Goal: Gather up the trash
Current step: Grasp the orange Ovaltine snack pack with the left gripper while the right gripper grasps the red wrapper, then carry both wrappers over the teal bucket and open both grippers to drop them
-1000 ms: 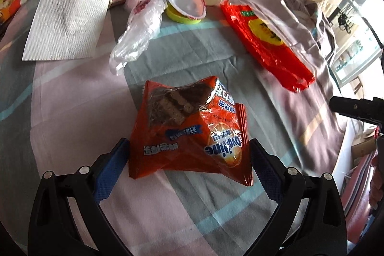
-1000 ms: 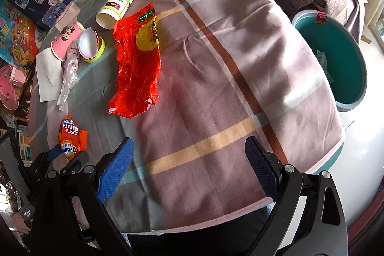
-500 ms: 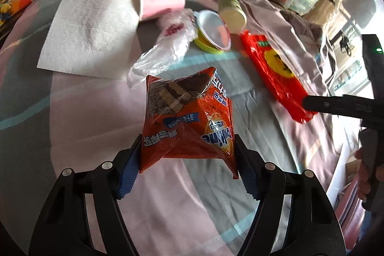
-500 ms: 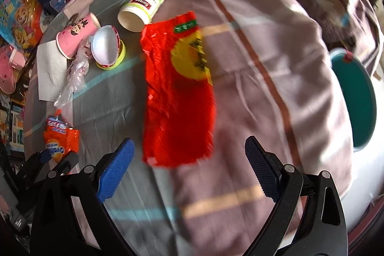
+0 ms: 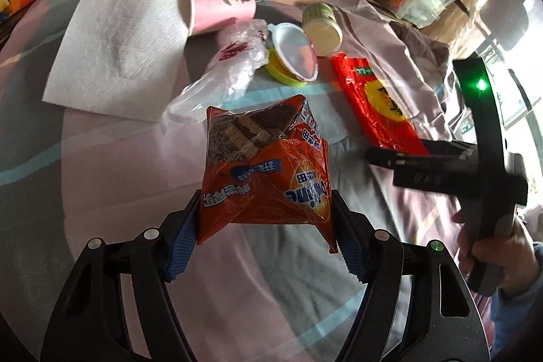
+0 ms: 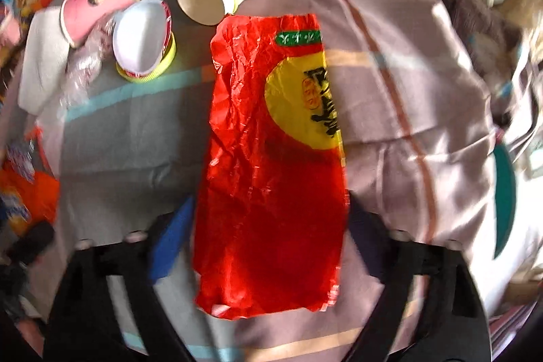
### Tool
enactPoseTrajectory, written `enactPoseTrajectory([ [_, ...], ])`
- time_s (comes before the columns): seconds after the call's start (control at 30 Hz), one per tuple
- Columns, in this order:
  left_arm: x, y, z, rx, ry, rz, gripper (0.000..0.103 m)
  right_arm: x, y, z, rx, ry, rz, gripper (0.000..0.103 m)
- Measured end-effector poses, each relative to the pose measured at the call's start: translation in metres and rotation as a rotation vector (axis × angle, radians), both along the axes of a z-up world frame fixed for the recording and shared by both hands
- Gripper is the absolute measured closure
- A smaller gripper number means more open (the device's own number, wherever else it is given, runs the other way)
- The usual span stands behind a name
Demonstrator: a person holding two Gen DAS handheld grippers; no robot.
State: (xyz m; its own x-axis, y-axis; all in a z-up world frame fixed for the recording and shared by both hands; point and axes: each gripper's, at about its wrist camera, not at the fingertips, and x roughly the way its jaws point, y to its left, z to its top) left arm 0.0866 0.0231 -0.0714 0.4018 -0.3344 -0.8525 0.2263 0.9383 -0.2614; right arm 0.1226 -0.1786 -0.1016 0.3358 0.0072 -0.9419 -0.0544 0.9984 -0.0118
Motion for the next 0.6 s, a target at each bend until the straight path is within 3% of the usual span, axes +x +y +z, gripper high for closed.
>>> enactPoseTrajectory([
  [0.03,0.001,-0.003,0.0,-0.002,0.003,-0.002,0.031,-0.002,0.0,0.001,0.011,-0.001,0.01,0.055],
  [0.17,0.003,-0.014,0.002,-0.001,0.006,-0.009,0.031,-0.013,-0.003,0.01,0.031,-0.023,0.028,0.085],
  [0.6,0.002,-0.075,0.026,0.039,-0.036,-0.119,0.031,-0.038,-0.09,0.06,0.242,-0.13,-0.141,0.088],
])
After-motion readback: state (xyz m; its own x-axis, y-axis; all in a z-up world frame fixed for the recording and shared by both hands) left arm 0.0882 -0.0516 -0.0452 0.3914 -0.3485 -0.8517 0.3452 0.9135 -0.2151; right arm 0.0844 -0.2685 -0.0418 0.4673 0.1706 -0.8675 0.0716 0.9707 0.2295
